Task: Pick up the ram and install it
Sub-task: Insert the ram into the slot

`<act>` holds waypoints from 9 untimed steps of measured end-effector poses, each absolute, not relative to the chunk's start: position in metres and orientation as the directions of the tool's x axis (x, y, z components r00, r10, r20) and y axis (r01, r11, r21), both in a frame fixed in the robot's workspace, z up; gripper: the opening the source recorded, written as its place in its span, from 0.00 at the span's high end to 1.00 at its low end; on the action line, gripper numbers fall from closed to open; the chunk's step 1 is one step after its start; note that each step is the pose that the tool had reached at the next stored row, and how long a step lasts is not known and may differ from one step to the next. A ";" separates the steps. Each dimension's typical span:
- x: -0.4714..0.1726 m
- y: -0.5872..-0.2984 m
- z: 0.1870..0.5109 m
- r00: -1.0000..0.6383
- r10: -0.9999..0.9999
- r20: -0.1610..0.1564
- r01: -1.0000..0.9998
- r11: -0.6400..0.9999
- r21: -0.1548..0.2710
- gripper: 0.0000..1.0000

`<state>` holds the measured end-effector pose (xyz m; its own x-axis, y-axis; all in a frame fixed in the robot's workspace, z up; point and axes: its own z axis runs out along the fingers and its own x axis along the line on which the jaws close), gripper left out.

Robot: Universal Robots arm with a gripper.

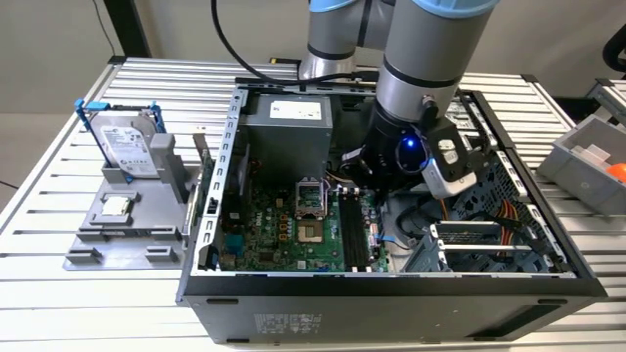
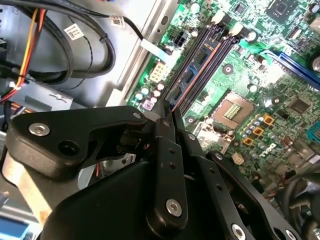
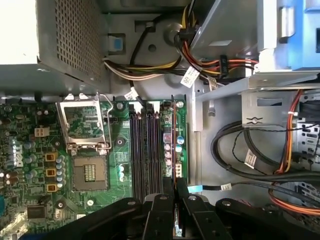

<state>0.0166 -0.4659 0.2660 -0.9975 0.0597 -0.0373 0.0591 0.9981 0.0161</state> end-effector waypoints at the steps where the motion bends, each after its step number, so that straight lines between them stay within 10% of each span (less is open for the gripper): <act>1: 0.017 -0.466 0.264 -0.998 0.060 -0.037 0.059 0.998 0.016 1.00; 9: 0.016 -0.467 0.256 -0.998 0.060 -0.037 0.059 0.998 0.014 1.00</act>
<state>0.0164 -0.4668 0.2563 -0.9975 0.0597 -0.0373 0.0592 0.9981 0.0145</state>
